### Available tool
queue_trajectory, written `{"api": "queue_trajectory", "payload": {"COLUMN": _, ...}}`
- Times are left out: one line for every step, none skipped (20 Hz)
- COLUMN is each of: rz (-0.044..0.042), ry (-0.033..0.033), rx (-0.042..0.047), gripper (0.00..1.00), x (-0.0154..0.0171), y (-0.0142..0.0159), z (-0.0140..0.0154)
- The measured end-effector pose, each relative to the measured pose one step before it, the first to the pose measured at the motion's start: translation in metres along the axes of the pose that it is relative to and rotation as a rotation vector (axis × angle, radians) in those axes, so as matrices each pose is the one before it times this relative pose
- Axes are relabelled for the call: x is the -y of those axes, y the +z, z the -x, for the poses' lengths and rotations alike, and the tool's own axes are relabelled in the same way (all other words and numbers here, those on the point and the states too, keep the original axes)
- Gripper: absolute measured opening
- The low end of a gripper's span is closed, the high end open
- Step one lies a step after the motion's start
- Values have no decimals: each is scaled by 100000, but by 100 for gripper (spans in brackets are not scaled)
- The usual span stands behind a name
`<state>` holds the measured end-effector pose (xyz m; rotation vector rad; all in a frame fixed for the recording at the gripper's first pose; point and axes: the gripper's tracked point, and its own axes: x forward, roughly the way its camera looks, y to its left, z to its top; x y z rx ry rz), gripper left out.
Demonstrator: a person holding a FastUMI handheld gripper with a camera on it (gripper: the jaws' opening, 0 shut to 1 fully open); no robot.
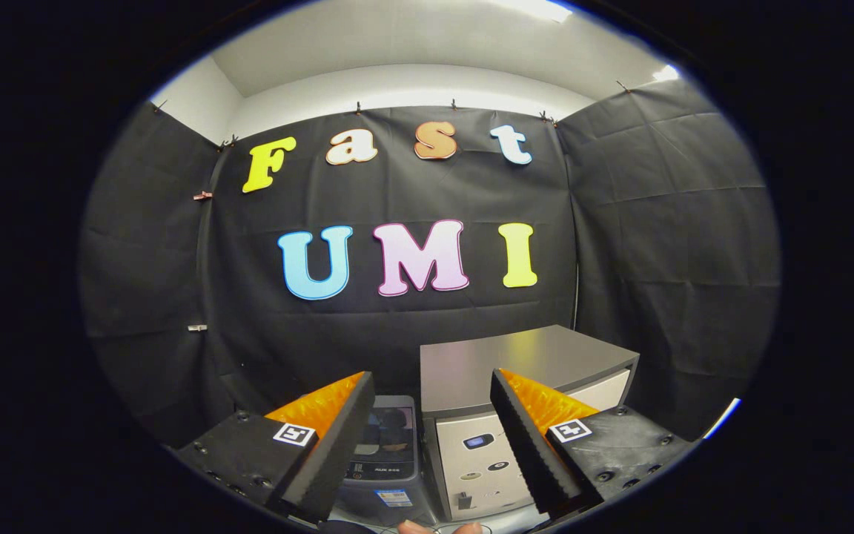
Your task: Put the clothes into the washing machine and then close the washing machine lid.
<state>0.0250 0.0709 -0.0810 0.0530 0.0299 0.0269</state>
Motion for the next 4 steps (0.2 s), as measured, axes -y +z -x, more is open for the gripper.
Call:
{"api": "queue_trajectory", "payload": {"rz": 52, "ry": 216, "rx": -39, "gripper": 99, "x": -69, "y": -63, "z": 100}}
{"api": "queue_trajectory", "payload": {"rz": -75, "ry": 2, "rx": -187, "gripper": 99, "x": 68, "y": -90, "z": -34}}
{"api": "queue_trajectory", "payload": {"rz": -197, "ry": -124, "rx": -277, "gripper": 99, "x": 106, "y": -146, "z": 51}}
{"api": "queue_trajectory", "payload": {"rz": -223, "ry": -204, "rx": -181, "gripper": 99, "x": 178, "y": -94, "z": 6}}
